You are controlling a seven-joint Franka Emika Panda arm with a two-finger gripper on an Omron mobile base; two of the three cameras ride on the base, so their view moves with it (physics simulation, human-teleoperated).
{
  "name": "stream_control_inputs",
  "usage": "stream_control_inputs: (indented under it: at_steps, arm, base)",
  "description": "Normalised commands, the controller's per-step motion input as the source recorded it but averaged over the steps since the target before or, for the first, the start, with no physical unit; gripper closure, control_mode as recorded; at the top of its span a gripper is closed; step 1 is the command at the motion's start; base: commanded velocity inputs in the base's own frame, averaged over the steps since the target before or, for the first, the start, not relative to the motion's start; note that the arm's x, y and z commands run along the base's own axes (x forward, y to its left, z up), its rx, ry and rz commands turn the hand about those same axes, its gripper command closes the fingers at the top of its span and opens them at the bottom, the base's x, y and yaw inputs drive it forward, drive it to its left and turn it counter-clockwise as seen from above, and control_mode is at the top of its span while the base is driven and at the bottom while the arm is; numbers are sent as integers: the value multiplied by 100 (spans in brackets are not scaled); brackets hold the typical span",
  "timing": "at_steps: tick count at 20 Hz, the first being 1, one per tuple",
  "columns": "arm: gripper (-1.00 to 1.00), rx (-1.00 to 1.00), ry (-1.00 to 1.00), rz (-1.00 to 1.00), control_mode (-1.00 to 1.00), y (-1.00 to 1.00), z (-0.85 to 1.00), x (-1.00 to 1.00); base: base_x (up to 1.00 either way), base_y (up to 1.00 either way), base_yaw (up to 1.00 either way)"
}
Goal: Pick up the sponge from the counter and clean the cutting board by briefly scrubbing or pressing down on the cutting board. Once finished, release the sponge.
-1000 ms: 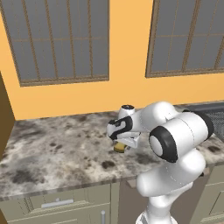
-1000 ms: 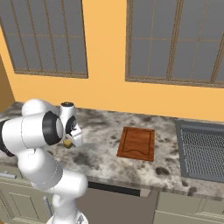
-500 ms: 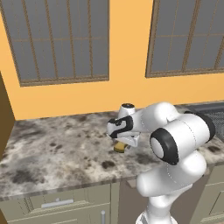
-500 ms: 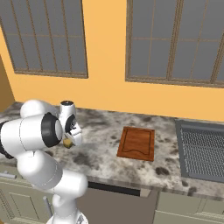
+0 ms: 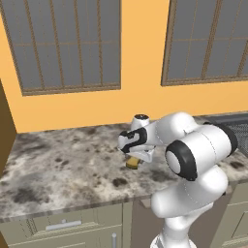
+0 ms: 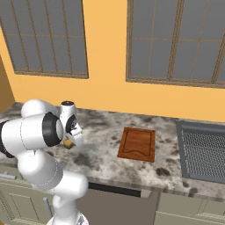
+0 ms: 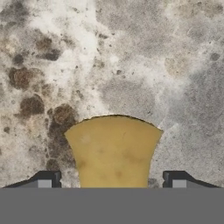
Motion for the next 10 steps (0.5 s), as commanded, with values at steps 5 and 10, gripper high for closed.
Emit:
stream_control_inputs:
  at_steps: [5,10]
  arm:
    - [100,0,0,0,-100,1,-1,0]
    - [100,0,2,0,-100,0,-11,0]
  base:
    - [0,0,0]
    - [0,0,0]
